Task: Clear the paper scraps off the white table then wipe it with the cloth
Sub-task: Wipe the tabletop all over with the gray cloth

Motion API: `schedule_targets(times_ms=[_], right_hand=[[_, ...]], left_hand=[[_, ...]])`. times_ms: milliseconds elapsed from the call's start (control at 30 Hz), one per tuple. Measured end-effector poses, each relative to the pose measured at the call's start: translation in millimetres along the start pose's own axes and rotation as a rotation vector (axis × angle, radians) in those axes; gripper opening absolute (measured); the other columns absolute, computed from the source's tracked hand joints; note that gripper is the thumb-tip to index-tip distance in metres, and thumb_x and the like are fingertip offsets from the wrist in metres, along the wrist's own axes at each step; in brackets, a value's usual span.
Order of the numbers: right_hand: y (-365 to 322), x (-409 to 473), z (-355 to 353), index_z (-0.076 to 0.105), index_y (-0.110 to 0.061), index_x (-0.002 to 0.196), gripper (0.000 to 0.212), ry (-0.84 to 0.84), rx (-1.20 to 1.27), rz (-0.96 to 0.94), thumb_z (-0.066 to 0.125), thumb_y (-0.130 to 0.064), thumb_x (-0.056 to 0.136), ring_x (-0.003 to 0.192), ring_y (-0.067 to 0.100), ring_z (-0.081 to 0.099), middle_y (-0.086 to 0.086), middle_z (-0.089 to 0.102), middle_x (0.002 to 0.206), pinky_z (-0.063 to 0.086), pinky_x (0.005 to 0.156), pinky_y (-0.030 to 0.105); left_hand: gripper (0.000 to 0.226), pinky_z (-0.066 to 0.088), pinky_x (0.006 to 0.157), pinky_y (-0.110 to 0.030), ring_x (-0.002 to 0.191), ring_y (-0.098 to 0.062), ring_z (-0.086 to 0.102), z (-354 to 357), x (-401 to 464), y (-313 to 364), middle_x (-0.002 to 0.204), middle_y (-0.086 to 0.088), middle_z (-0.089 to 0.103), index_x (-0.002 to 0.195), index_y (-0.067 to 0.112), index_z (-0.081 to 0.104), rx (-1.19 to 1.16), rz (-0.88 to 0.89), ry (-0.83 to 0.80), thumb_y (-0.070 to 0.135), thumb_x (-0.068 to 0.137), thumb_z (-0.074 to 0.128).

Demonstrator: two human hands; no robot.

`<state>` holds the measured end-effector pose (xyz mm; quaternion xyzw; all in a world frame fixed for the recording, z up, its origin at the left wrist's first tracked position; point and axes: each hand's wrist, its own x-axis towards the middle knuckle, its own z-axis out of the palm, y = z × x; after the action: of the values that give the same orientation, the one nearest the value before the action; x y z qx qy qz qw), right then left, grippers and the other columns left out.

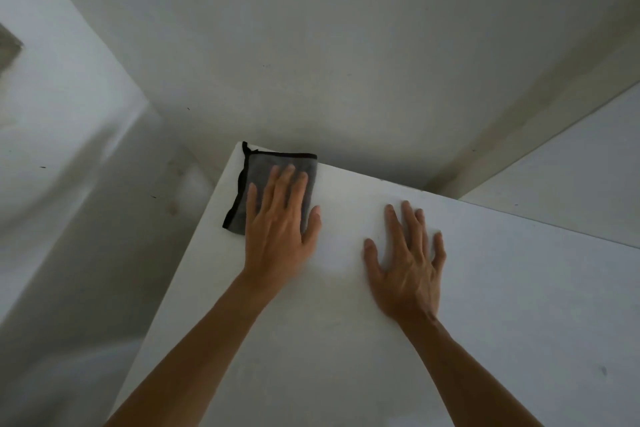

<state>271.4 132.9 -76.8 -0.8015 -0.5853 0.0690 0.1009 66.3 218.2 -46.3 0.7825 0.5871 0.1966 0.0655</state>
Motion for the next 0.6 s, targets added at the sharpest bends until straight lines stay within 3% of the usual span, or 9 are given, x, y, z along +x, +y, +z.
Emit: schedule_targets(times_ms=[100, 200, 300, 400, 500, 600], right_hand=[[0, 0, 0, 0.020, -0.029, 0.163, 0.071, 0.006, 0.006, -0.005, 0.027, -0.064, 0.102, 0.159, 0.015, -0.003, -0.005, 0.008, 0.172, 0.004, 0.127, 0.051], [0, 0, -1, 0.019, -0.030, 0.162, 0.070, -0.012, 0.010, 0.004, 0.030, -0.064, 0.102, 0.158, 0.014, -0.004, -0.006, 0.006, 0.172, 0.003, 0.128, 0.050], [0, -1, -1, 0.020, -0.030, 0.162, 0.070, -0.008, 0.011, 0.006, 0.032, -0.063, 0.101, 0.158, 0.013, -0.004, -0.006, 0.007, 0.172, 0.004, 0.127, 0.050], [0, -1, -2, 0.022, -0.029, 0.162, 0.070, 0.002, 0.013, -0.003, 0.032, -0.063, 0.101, 0.158, 0.014, -0.003, -0.005, 0.009, 0.172, 0.003, 0.127, 0.050], [1, 0, -1, 0.022, -0.028, 0.162, 0.071, -0.009, 0.010, -0.005, 0.031, -0.063, 0.102, 0.158, 0.015, -0.004, -0.004, 0.008, 0.172, 0.003, 0.127, 0.051], [0, 0, -2, 0.022, -0.029, 0.162, 0.070, -0.008, 0.009, 0.000, 0.031, -0.064, 0.101, 0.158, 0.014, -0.005, -0.005, 0.007, 0.172, 0.003, 0.127, 0.051]], left_hand=[[0.078, -0.002, 0.123, -0.054, 0.155, -0.029, 0.003, 28, 9, -15, 0.166, -0.013, 0.012, 0.158, 0.006, 0.018, 0.104, -0.123, -0.091, 0.056, 0.101, 0.035], [0.060, 0.010, 0.123, -0.058, 0.153, -0.033, 0.015, 42, 11, -17, 0.163, -0.018, 0.020, 0.154, -0.001, 0.027, 0.103, -0.142, -0.077, 0.021, 0.101, 0.044], [0.057, 0.023, 0.120, -0.058, 0.151, -0.031, 0.016, 35, 16, -8, 0.161, -0.022, 0.026, 0.151, -0.005, 0.032, -0.089, -0.199, 0.005, -0.005, 0.096, 0.047], [0.062, 0.029, 0.118, -0.057, 0.150, -0.037, 0.018, 29, 14, 6, 0.159, -0.026, 0.027, 0.150, -0.008, 0.031, -0.073, -0.005, 0.162, -0.015, 0.091, 0.048], [0.071, 0.017, 0.120, -0.063, 0.153, -0.036, 0.015, 34, 9, 12, 0.163, -0.015, 0.025, 0.155, 0.008, 0.032, -0.044, 0.246, -0.012, -0.012, 0.088, 0.047], [0.056, 0.004, 0.122, -0.060, 0.155, -0.024, 0.009, 42, 9, -6, 0.166, -0.001, 0.022, 0.154, 0.028, 0.035, 0.036, 0.240, -0.123, 0.020, 0.101, 0.048]])
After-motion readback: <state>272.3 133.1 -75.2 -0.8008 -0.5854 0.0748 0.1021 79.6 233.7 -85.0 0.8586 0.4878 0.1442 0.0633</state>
